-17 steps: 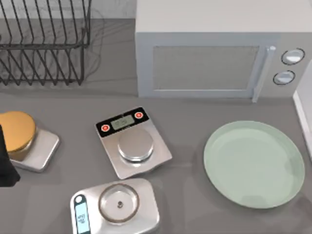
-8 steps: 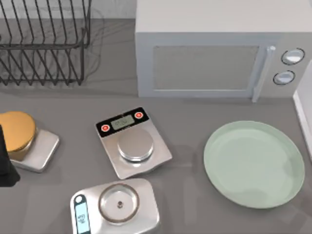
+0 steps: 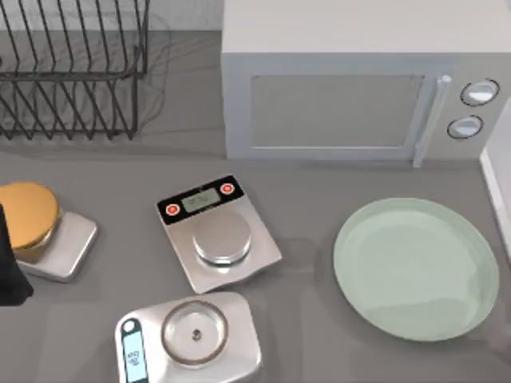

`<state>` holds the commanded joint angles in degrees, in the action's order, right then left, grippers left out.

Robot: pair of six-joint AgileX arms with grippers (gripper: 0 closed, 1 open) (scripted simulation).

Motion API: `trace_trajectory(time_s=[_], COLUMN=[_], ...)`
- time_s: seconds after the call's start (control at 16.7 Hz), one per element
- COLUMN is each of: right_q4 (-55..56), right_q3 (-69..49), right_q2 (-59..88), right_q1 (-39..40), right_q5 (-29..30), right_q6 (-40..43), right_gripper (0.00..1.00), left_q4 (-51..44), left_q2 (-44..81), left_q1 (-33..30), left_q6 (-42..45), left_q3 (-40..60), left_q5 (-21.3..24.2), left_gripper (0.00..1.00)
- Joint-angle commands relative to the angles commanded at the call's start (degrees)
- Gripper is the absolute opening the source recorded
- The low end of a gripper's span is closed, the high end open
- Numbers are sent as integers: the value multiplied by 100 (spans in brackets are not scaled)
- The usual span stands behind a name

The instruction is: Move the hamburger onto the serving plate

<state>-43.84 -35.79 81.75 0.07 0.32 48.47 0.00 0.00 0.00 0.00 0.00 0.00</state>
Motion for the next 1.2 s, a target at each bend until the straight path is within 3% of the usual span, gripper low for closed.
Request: trace_trajectory(time_s=[0.24, 0.54, 1.2], right_q4=[917, 1022, 1022], right_q3=[467, 531, 531], right_q2=[476, 542, 542], right_q1=[3, 3, 3], right_q5=[-1, -1, -1], right_q6=[-8, -8, -8], right_gripper=[100, 100, 17], left_q4=[0, 0, 0], left_q2=[0, 0, 0], left_q1=[0, 0, 0], left_q6=[0, 0, 0], left_q3=[0, 0, 0], left_q5=[0, 0, 0], left_gripper=[100, 100, 100])
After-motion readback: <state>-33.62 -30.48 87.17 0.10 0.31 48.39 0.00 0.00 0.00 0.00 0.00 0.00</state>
